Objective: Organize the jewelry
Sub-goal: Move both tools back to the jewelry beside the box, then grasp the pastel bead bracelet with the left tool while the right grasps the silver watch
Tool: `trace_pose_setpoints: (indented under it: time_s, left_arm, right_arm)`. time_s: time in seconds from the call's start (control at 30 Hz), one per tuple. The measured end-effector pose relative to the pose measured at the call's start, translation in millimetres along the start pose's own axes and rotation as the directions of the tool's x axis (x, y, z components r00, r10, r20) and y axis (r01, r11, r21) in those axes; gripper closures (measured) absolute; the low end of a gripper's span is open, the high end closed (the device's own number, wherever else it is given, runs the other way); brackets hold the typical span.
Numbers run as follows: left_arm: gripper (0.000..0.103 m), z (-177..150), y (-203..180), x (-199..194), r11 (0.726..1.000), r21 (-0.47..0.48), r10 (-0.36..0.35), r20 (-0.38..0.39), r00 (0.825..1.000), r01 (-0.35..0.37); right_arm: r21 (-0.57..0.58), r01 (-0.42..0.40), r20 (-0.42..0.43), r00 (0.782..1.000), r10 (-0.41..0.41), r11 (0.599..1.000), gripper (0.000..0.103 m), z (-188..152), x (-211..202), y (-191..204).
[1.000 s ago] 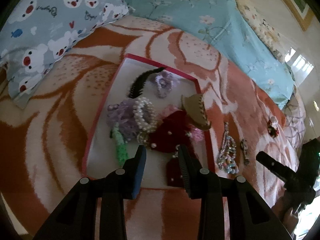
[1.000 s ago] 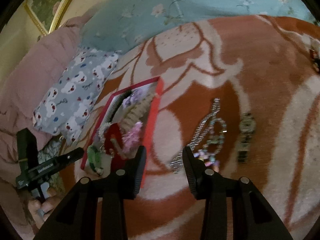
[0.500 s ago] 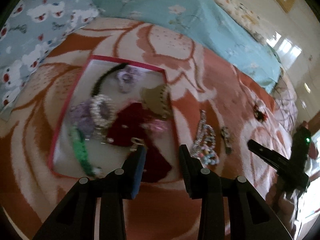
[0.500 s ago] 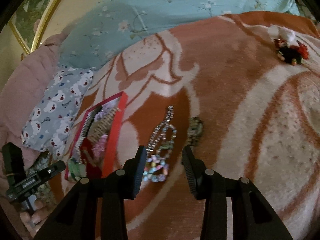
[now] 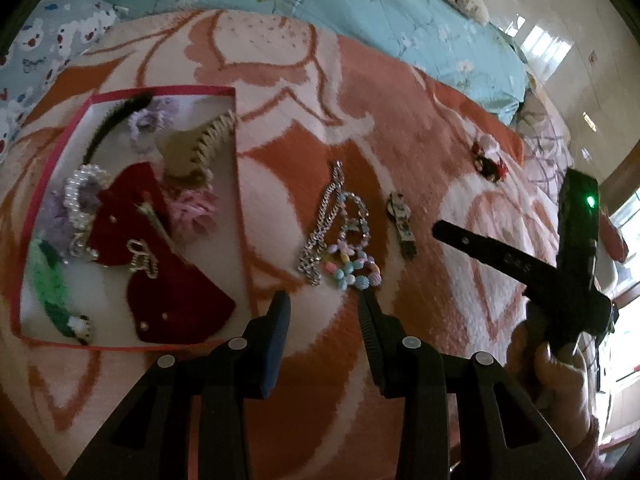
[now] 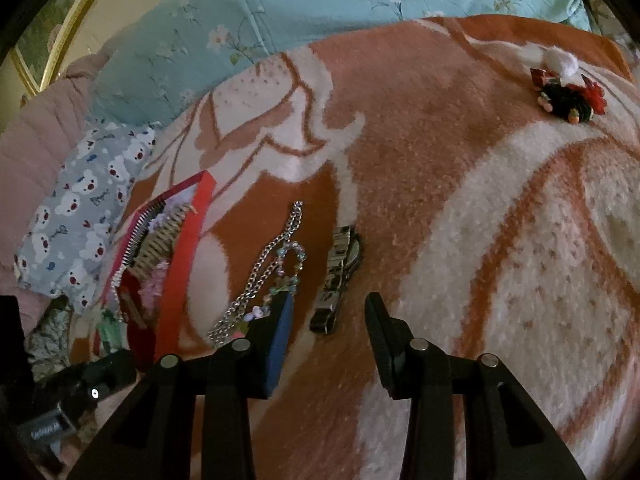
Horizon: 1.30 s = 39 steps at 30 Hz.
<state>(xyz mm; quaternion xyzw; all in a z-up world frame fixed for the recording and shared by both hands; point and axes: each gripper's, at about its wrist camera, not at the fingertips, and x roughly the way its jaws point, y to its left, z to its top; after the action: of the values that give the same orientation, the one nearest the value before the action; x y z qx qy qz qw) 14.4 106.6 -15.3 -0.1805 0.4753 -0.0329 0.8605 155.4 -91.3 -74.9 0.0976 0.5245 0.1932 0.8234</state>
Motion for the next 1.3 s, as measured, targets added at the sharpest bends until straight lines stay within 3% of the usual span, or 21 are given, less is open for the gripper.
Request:
trace_pose_setpoints:
  time_s: [0.4, 0.43, 0.47, 0.6, 0.83, 0.87, 0.93, 1.0, 1.1, 1.3]
  left_arm:
    - [0.064, 3, -23, 45, 0.999, 0.042, 0.018, -0.074, 0.997, -0.015]
    - [0.064, 5, -26, 51, 0.998, 0.052, 0.023, -0.083, 0.996, -0.019]
    - [0.063, 5, -28, 54, 0.998, 0.058, 0.025, -0.088, 0.996, -0.020]
    - [0.059, 13, -38, 75, 0.995, 0.093, 0.031, -0.109, 0.994, -0.021]
    - [0.059, 18, -59, 116, 0.987, 0.159, 0.045, -0.144, 0.989, -0.022]
    - [0.060, 18, -58, 125, 0.986, 0.162, 0.056, -0.150, 0.987, -0.032]
    - [0.075, 17, -58, 129, 0.983, 0.173, 0.079, -0.136, 0.988, -0.055]
    - [0.102, 18, -55, 129, 0.986, 0.161, 0.061, -0.147, 0.987, -0.038]
    - [0.103, 17, -48, 122, 0.990, 0.137, 0.061, -0.134, 0.989, -0.043]
    - [0.103, 17, -50, 87, 0.991, 0.132, 0.023, -0.060, 0.998, -0.015]
  right_arm:
    - [-0.201, 0.159, -0.081, 0.981, -0.178, 0.967, 0.057, 13, 65, 23]
    - [-0.206, 0.167, -0.080, 0.979, -0.186, 0.964, 0.061, 13, 66, 23]
    - [-0.202, 0.184, -0.070, 0.977, -0.202, 0.962, 0.076, 14, 65, 21]
    - [-0.113, 0.104, -0.065, 0.992, -0.112, 0.988, 0.077, 16, 52, 2]
    - [-0.007, 0.000, -0.033, 0.999, 0.000, 1.000, 0.082, 17, 21, -17]
    - [0.000, -0.011, -0.031, 0.999, 0.011, 1.000, 0.082, 17, 17, -18]
    - [-0.002, -0.014, -0.020, 1.000, 0.014, 1.000, 0.082, 17, 10, -18]
    - [0.007, -0.031, -0.011, 0.999, 0.031, 1.000, 0.082, 15, 5, -19]
    - [0.044, -0.081, -0.002, 0.997, 0.081, 0.996, 0.082, 14, -1, -23]
    - [0.057, -0.106, 0.011, 0.994, 0.106, 0.993, 0.082, 10, -11, -23]
